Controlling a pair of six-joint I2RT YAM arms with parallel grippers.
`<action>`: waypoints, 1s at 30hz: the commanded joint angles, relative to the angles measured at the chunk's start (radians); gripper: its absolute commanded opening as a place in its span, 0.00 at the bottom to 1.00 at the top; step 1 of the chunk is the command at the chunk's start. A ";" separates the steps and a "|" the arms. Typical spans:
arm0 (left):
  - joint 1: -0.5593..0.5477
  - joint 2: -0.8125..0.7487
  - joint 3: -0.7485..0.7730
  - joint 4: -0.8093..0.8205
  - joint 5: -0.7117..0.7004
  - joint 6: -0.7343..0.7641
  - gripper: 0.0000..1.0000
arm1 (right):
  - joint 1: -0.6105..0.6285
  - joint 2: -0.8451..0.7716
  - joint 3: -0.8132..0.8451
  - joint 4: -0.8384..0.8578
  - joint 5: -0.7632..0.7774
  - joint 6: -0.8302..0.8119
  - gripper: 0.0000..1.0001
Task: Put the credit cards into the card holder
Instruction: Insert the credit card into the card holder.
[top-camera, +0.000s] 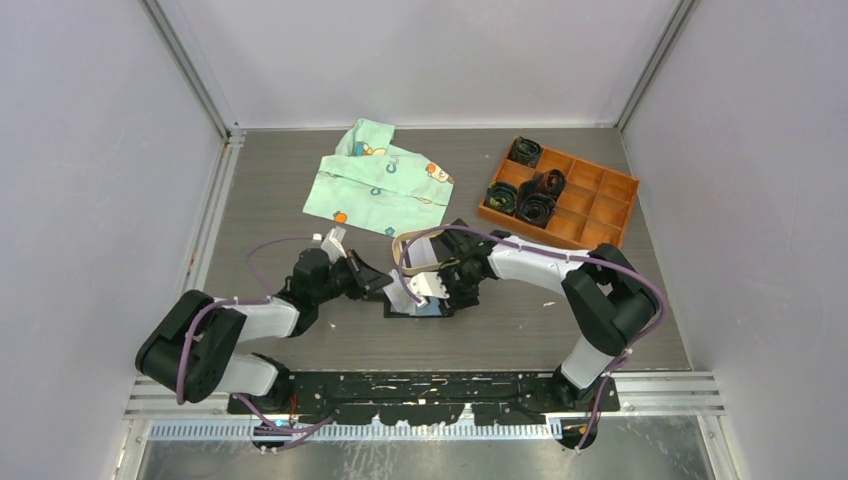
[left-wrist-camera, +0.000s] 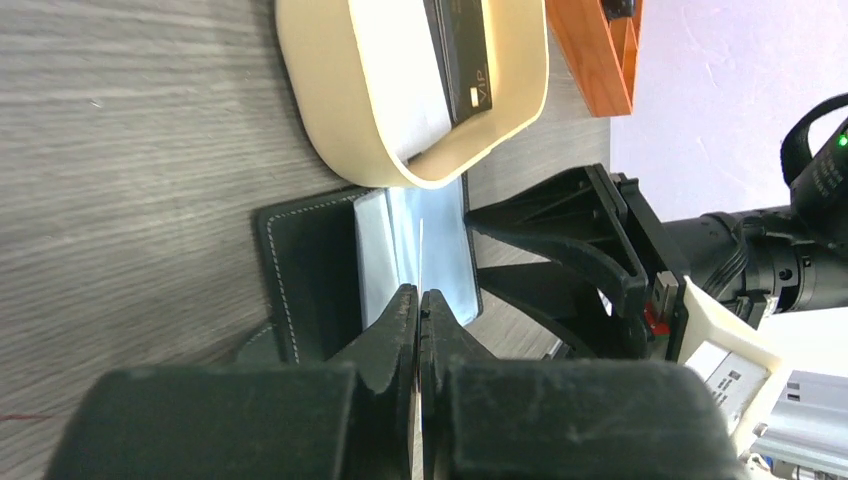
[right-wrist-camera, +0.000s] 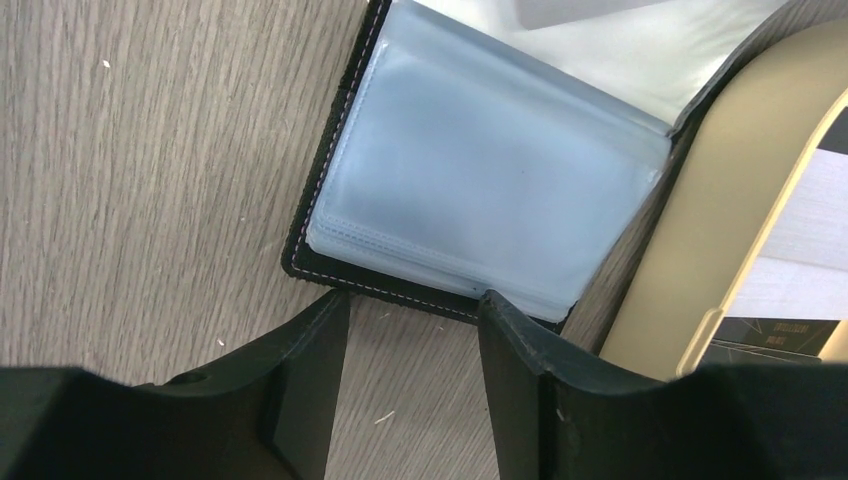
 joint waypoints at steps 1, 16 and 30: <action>0.034 -0.043 0.059 -0.080 0.078 0.098 0.00 | 0.025 0.048 -0.006 -0.030 -0.020 -0.021 0.55; 0.050 0.013 0.077 -0.113 0.147 0.171 0.00 | 0.088 0.080 0.011 -0.040 -0.002 -0.015 0.54; 0.075 -0.029 0.152 -0.302 0.159 0.305 0.00 | 0.088 0.088 0.016 -0.045 0.009 -0.012 0.54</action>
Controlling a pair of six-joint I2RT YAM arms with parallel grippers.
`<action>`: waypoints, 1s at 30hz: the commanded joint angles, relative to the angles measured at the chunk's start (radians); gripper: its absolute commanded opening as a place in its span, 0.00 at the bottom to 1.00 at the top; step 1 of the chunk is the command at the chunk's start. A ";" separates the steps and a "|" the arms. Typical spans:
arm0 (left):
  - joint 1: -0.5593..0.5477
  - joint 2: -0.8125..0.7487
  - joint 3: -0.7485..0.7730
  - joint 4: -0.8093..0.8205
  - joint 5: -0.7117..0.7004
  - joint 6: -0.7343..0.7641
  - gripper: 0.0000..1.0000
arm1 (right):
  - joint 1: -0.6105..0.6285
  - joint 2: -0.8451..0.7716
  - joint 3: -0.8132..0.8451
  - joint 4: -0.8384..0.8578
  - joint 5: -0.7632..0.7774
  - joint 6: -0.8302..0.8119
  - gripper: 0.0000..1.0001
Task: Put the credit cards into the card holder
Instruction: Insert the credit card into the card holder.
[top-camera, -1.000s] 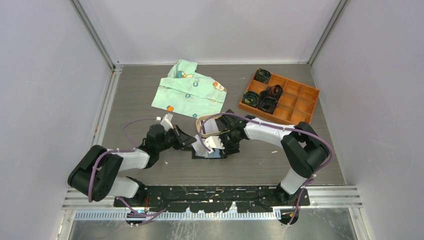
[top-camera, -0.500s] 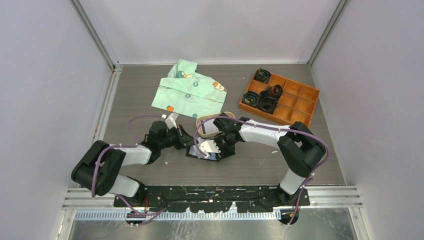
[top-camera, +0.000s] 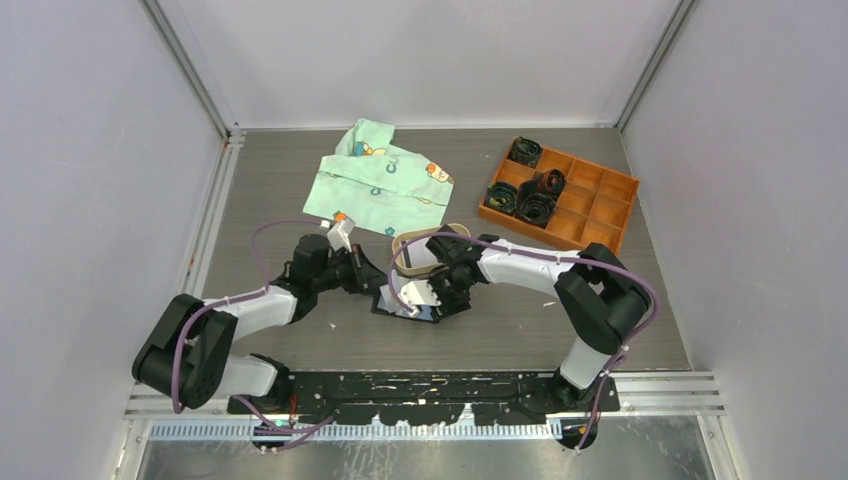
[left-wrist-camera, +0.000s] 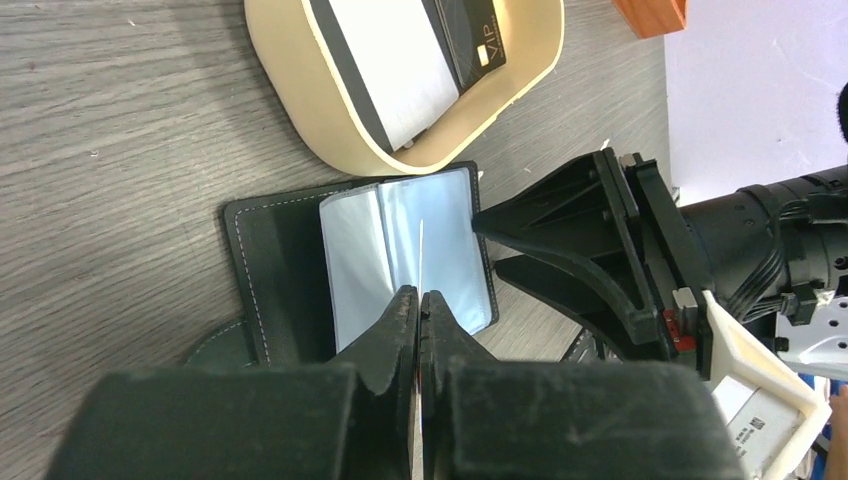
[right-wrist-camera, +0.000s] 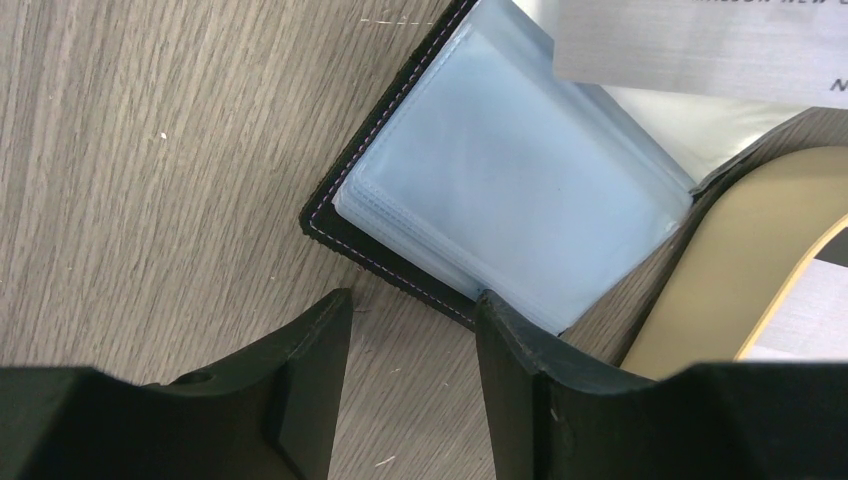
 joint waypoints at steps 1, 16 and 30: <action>0.005 0.032 0.032 -0.020 0.032 0.050 0.00 | 0.011 0.055 -0.017 -0.033 0.016 -0.010 0.54; -0.021 0.155 0.024 0.088 0.123 -0.008 0.00 | 0.011 0.042 -0.016 -0.068 0.019 -0.040 0.53; -0.042 0.183 -0.078 0.316 0.038 -0.173 0.00 | 0.011 0.037 -0.013 -0.131 -0.008 -0.101 0.53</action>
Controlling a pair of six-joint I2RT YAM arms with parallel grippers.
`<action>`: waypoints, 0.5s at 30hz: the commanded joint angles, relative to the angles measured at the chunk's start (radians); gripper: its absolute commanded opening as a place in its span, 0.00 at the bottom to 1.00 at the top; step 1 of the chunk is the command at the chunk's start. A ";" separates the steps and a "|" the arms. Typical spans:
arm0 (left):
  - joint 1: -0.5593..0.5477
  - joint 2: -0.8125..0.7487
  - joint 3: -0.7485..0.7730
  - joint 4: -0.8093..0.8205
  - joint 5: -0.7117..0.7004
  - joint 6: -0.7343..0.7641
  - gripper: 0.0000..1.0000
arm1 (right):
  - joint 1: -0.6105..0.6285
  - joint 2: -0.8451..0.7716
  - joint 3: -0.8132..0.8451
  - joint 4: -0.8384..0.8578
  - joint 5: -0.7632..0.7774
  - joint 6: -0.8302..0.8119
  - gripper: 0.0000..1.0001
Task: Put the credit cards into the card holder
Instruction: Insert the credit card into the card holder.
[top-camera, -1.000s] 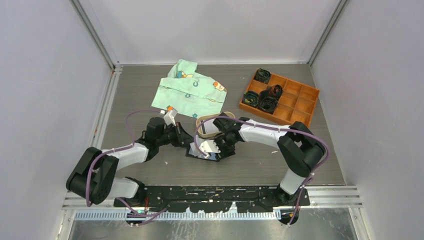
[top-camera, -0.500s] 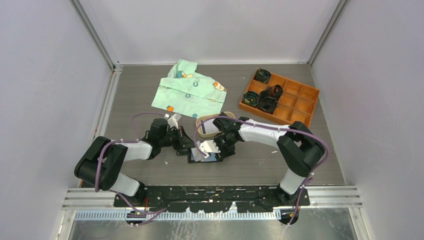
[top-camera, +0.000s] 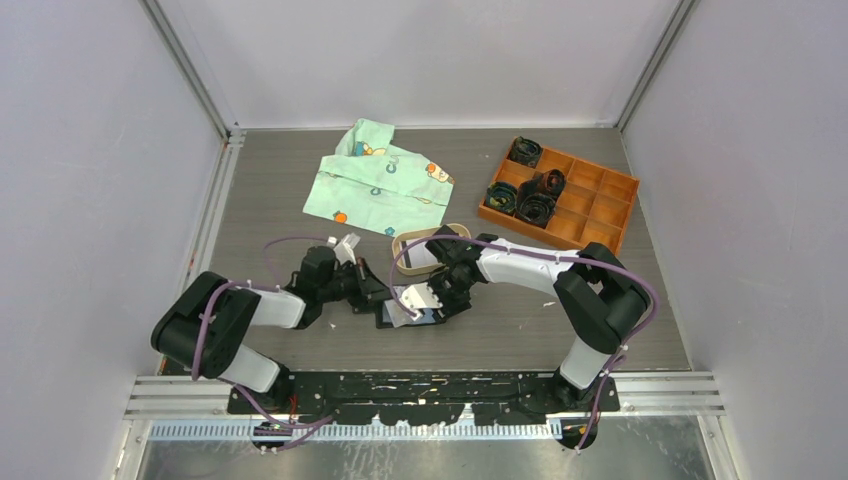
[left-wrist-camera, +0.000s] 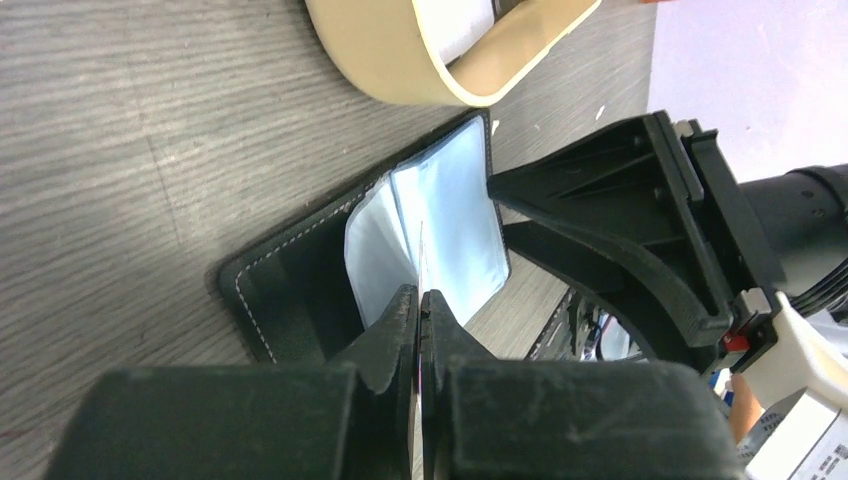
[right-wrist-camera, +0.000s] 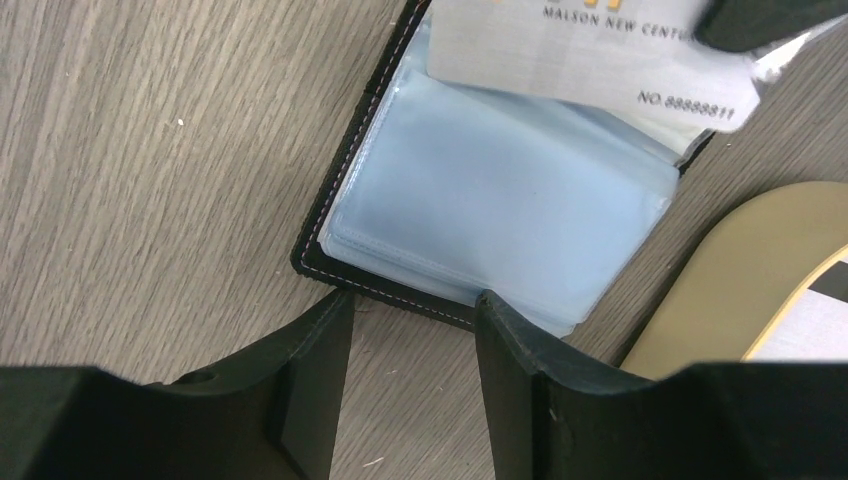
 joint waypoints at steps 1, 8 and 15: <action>-0.006 0.057 -0.011 0.198 -0.020 -0.071 0.00 | 0.010 0.032 -0.023 -0.099 0.004 -0.022 0.53; -0.006 0.145 -0.022 0.323 -0.034 -0.103 0.00 | 0.010 0.034 -0.021 -0.101 0.008 -0.021 0.54; -0.007 0.120 -0.023 0.246 -0.043 -0.066 0.00 | 0.010 0.037 -0.020 -0.103 0.008 -0.022 0.53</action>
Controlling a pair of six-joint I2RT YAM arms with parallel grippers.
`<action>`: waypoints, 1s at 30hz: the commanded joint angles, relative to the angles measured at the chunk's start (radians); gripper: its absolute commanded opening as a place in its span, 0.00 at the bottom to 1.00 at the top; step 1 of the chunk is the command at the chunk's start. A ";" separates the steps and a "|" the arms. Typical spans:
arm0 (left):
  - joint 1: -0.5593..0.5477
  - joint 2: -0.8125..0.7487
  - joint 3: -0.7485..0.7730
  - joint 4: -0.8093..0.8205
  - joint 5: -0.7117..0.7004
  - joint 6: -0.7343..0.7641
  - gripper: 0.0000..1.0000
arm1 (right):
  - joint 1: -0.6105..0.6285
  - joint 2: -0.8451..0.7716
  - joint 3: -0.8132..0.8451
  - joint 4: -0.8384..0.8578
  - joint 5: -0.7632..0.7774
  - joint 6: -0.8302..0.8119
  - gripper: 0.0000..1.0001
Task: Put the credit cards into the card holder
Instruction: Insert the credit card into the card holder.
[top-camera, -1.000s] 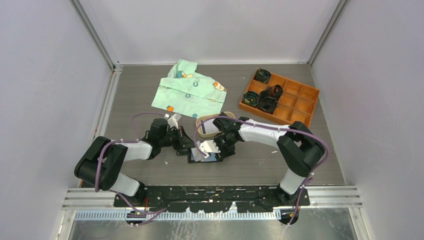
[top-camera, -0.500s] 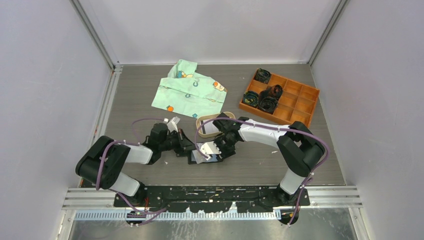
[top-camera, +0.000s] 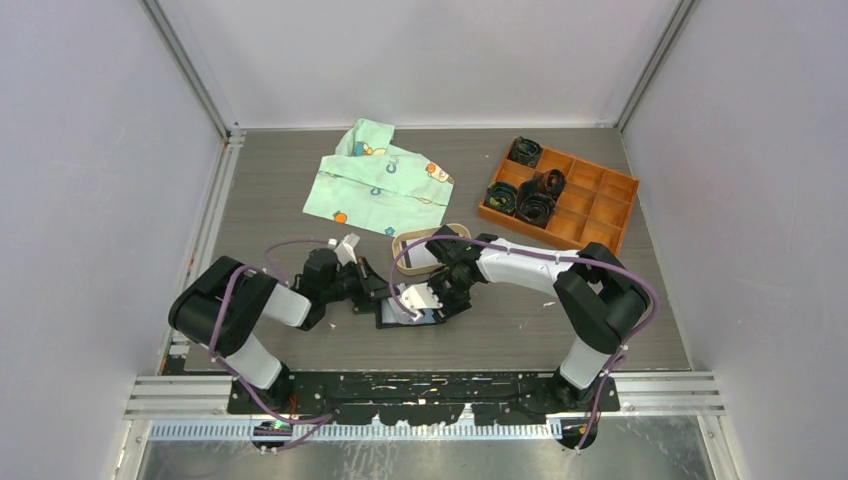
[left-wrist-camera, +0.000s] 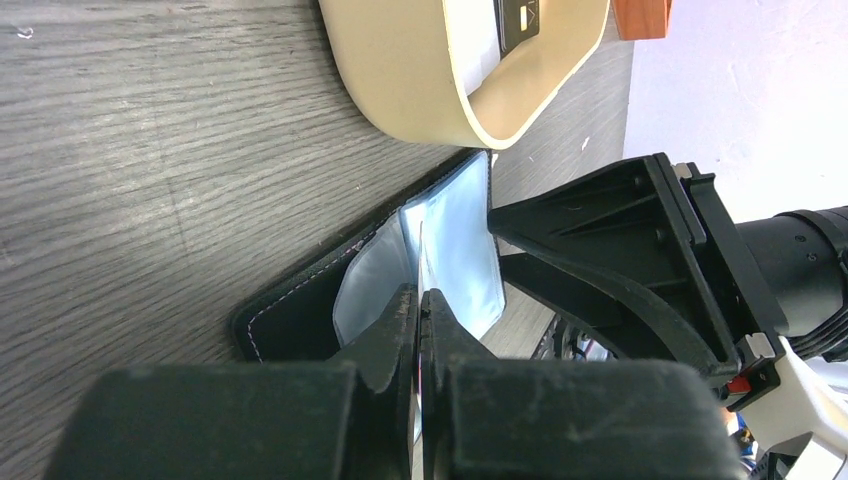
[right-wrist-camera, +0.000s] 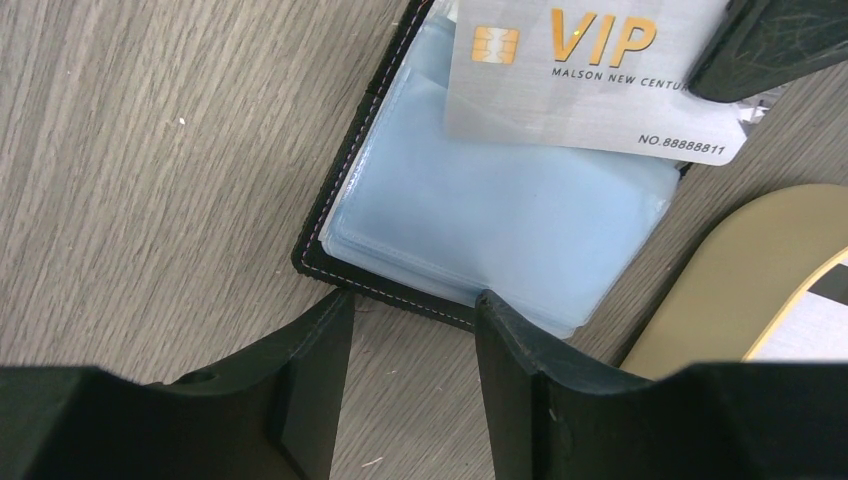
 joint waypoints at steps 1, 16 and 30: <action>-0.004 -0.024 0.000 0.004 -0.014 0.036 0.00 | 0.009 0.038 -0.021 -0.099 0.008 -0.013 0.54; -0.038 -0.004 0.077 -0.174 0.013 0.061 0.00 | 0.008 0.038 -0.019 -0.101 0.008 -0.012 0.54; -0.040 0.051 0.120 -0.212 0.051 0.060 0.00 | 0.012 0.060 -0.006 -0.066 0.049 0.029 0.51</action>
